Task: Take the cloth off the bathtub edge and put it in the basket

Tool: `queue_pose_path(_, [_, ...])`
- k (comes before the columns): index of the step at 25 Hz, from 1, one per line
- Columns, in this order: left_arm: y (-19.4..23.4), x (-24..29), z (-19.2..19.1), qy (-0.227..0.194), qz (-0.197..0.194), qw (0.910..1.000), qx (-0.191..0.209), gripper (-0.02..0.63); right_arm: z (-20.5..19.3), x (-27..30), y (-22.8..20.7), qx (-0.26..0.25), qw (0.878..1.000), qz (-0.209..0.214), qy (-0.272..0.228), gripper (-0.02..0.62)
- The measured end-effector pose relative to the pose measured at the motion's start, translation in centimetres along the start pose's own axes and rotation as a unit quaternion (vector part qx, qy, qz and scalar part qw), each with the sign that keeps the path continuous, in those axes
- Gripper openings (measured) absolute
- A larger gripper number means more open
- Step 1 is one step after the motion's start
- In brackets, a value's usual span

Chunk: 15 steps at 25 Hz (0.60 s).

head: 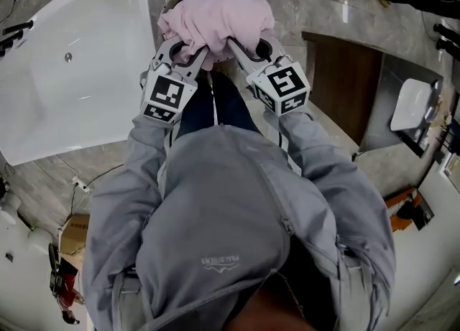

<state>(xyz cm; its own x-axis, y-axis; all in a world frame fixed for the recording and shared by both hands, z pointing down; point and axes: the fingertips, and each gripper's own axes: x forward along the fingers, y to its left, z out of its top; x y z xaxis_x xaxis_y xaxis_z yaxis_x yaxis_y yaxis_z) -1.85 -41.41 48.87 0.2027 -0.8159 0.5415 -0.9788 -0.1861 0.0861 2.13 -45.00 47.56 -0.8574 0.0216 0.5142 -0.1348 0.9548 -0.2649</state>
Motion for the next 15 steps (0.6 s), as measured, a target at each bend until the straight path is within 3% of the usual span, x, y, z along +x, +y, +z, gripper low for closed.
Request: queue_pose_path(15, [2.1, 7.6, -10.2, 0.118, -0.008, 0.9907, -0.068, 0.087, -9.7, 7.1, -5.3, 0.042, 0.992, -0.023, 0.121, 0.094])
